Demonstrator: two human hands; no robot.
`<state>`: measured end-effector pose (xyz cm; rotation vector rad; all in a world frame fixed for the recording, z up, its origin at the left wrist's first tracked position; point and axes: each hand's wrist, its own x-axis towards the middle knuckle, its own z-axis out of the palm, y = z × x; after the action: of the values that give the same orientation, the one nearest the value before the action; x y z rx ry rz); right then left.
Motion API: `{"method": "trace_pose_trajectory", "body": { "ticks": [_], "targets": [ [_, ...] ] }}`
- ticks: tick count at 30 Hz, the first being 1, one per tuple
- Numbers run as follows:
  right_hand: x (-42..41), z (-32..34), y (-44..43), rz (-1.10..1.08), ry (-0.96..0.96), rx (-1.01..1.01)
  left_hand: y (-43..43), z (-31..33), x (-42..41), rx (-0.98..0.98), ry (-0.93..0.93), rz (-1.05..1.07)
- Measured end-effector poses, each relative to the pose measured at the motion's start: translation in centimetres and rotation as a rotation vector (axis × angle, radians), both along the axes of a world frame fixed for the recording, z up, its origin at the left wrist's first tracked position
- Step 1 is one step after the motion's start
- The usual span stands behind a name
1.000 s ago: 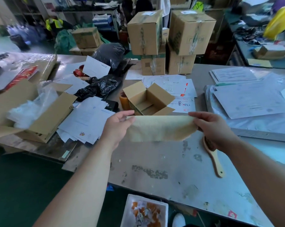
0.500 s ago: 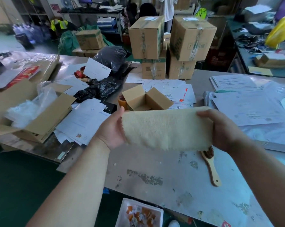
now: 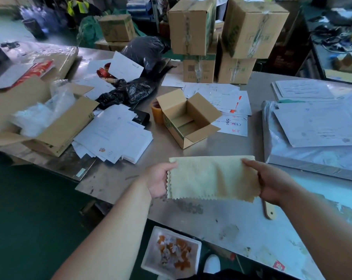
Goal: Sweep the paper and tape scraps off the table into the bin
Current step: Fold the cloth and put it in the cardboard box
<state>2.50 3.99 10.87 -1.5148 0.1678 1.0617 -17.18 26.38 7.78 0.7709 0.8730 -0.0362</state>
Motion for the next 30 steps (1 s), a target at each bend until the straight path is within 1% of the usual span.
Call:
{"method": "trace_pose_trajectory", "body": {
  "ticks": [3,6,10,15,19,23,25,28,30],
  "targets": [
    [-0.5,0.2,1.0,-0.065,-0.097,-0.010,0.2,0.4,1.4,0.080,0.042,0.110],
    [-1.2,0.6,2.3,-0.070,-0.220,-0.027,-0.8,1.4,2.8,0.203,0.034,0.174],
    [-3.0,1.3,4.5,0.017,-0.371,-0.018,-3.1,2.7,4.9,0.358,0.021,0.169],
    [-4.6,1.6,6.4,0.211,-0.620,-0.114,-5.7,3.3,6.9,0.525,-0.033,0.082],
    [-4.4,1.0,6.9,0.260,-0.711,-0.160,-6.7,3.0,7.7,0.549,-0.064,0.014],
    [-3.1,0.3,6.5,0.191,-0.685,-0.149,-7.2,2.4,8.1,0.556,-0.073,-0.047],
    [-2.4,0.0,6.3,0.193,-0.674,-0.142,-7.4,2.4,8.5,0.542,-0.084,-0.098],
    [-2.1,-0.2,6.0,0.274,-0.696,-0.139,-7.9,2.7,9.4,0.455,-0.101,-0.111],
    [-1.7,-0.2,5.5,0.347,-0.748,-0.169,-7.7,2.6,10.1,0.271,-0.173,-0.072]
  ]
}}
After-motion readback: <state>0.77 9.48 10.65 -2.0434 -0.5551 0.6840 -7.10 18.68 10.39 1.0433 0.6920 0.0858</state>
